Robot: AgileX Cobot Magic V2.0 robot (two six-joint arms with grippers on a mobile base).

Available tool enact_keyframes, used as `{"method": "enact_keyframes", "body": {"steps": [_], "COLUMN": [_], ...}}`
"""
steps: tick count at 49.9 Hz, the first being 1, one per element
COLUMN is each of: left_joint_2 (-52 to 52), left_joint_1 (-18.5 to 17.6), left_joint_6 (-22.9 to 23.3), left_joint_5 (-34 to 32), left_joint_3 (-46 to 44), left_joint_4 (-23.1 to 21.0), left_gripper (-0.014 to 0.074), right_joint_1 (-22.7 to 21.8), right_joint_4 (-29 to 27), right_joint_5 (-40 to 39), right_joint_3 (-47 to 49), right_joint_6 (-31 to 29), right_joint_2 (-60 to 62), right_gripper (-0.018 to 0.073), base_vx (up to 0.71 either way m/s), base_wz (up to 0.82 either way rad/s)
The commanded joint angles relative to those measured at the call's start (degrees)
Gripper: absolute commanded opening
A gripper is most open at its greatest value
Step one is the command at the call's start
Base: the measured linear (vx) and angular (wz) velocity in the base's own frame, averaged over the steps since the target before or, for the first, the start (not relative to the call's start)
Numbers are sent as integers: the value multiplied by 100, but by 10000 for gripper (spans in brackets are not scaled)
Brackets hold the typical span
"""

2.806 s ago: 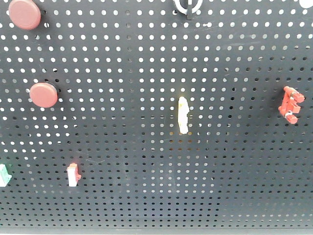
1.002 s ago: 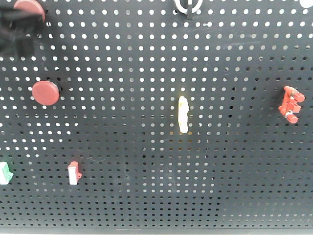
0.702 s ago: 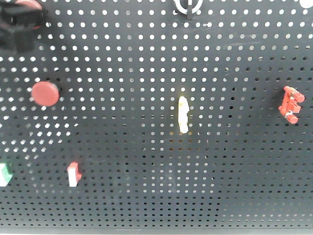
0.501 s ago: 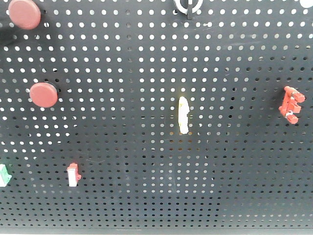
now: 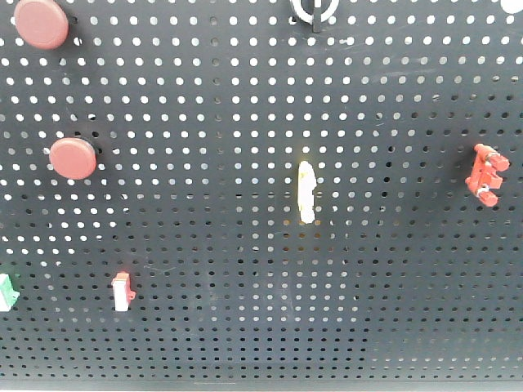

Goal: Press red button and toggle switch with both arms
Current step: 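Move the right gripper up to the silver rotary switch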

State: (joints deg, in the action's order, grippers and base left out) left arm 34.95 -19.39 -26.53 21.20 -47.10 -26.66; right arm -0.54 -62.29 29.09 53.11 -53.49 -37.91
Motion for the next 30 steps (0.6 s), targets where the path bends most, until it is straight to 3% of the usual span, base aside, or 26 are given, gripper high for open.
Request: {"method": "enact_keyframes", "body": {"steps": [1,5,10,16,23,30], "left_joint_2": [-16,1,1,1,1,1], "left_joint_1": [-7,-7,-7,-7,-7,-7], "left_joint_6": [67,67,67,67,67,67], "left_joint_5": [-509,-483,-482,-477,-477,-477], "left_joint_3": [-128,-128,-128,-128,-128,-128], "left_joint_4": [-165,-165,-165,-165,-158,-153], "left_gripper": [1,1,1,1,1,1], "right_joint_1": [99,326,792,1601,2637,3050], "right_joint_4": [-1326,-1912,-2234,-2140,-1856,-1750], "right_joint_5": [75,460,318,-36,-969,-1419], "right_joint_3": [510,873,1318,1842,2350,2749], "right_joint_6": [-1068,-1679,-1928,-2163,-2241,-2277], "right_joint_2": [-531,-1065,-1625,-2211,-2827,-3248], "right_gripper": [-3,-3,-3,-3,-3,-3], "base_vx": [0,0,0,0,0,0], "base_wz": [0,0,0,0,0,0]}}
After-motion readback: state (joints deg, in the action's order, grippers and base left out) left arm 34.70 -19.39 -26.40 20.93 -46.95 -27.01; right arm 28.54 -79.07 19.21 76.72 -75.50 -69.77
